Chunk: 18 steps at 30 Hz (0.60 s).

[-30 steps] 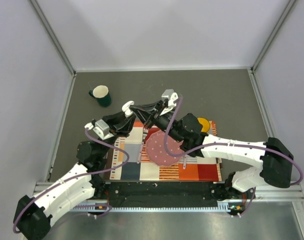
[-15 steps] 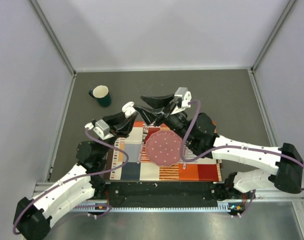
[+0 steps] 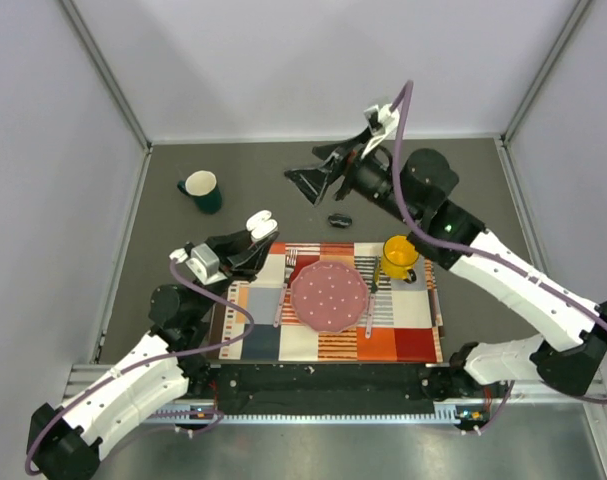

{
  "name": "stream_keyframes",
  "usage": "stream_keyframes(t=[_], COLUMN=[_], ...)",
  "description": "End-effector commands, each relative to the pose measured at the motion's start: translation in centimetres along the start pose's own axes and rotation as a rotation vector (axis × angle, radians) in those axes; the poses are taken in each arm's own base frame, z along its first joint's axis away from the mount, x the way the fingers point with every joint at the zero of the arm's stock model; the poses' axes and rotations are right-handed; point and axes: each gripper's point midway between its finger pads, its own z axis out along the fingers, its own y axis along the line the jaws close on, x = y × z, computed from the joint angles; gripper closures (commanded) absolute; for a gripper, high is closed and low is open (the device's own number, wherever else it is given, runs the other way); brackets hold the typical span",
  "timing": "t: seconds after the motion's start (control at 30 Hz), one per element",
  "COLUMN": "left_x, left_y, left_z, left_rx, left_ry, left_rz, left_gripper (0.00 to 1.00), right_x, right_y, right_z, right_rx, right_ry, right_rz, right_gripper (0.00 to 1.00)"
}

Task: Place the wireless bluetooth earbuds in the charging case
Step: Close the charging case.

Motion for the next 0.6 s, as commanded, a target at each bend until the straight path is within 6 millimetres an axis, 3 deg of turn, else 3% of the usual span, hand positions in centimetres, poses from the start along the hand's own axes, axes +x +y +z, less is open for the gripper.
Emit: stream_keyframes(t=[0.0,0.07,0.13,0.17,0.27,0.33,0.37,0.4,0.43,0.47,0.5,0.57], left_x=[-0.9,-0.9,-0.8,-0.9,-0.7,-0.6,-0.7,-0.6,-0.5,-0.4,-0.5,-0.3], left_y=[-1.2,-1.6,-1.9,-2.1,-2.4,-2.5,-2.6,-2.6,-2.6,-2.7,-2.8,-3.1], left_z=[0.1,0.2,0.3,0.5,0.8,0.8,0.9,1.0,1.0,1.0,1.1,1.2], left_rx=[0.066,0.093,0.110,0.126,0.144,0.153,0.159,0.159,0.161,0.165,0.174,0.191], left_ry=[-0.022,-0.017,-0.008,-0.004,0.011,0.016,0.015,0.019,0.022,0.022,0.023,0.031], left_rz=[0.003,0.002,0.002,0.003,0.003,0.002,0.001,-0.004,-0.008,-0.011,-0.012,-0.015], left_gripper=[1.00,1.00,1.00,1.00,1.00,1.00,1.00,1.00,1.00,1.00,1.00,1.00], right_x=[2.8,3.9,4.5,6.1,5.1,2.7,1.8,1.4,-1.4,-0.5,-1.0,-0.6], right_y=[-0.2,-3.7,-5.9,-7.7,-8.1,-8.4,-10.2,-9.7,-6.8,-6.5,-6.1,-7.3], right_z=[-0.8,-0.2,-0.6,-0.2,-0.2,0.0,-1.4,-1.8,-0.8,-2.1,-2.2,-1.9], right_rx=[-0.075,0.062,0.170,0.247,0.256,0.309,0.434,0.401,0.187,0.144,0.117,0.185], right_ry=[0.202,0.247,0.365,0.420,0.423,0.326,0.246,0.201,0.088,0.049,0.006,0.022], right_rz=[0.172,0.272,0.286,0.272,0.210,0.252,0.270,0.288,0.250,0.228,0.238,0.254], right_gripper=[0.01,0.01,0.01,0.01,0.01,0.01,0.01,0.01,0.01,0.01,0.01,0.01])
